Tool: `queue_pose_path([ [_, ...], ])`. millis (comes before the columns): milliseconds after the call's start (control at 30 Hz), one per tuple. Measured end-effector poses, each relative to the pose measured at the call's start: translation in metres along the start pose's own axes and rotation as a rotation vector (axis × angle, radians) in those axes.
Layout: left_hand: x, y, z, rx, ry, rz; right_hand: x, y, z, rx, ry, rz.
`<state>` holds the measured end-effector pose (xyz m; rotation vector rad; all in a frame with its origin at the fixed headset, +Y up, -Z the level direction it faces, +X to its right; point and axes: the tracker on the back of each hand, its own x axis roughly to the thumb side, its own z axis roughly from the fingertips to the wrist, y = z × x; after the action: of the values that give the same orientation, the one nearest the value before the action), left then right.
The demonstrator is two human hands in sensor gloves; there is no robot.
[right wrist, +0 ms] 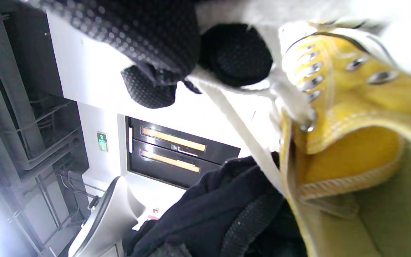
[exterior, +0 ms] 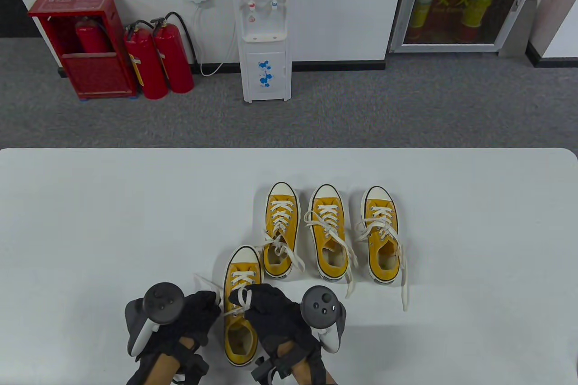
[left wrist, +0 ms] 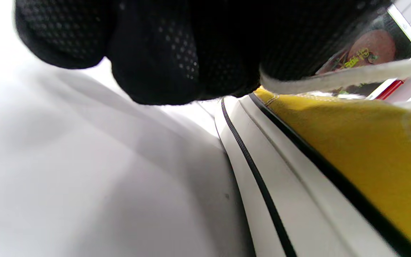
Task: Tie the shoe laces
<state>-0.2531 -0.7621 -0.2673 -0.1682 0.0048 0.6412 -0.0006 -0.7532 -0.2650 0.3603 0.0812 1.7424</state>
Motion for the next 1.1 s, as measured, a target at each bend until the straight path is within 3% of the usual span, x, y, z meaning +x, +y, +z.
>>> queue_pose_path([
  [800,-0.002,0.001,0.001,0.006,0.012,-0.010,-0.002,-0.012,0.001,-0.046,0.046,0.082],
  [1100,-0.004,0.003,0.002,0.017,0.016,-0.009,-0.005,-0.011,0.000,0.048,0.059,-0.042],
])
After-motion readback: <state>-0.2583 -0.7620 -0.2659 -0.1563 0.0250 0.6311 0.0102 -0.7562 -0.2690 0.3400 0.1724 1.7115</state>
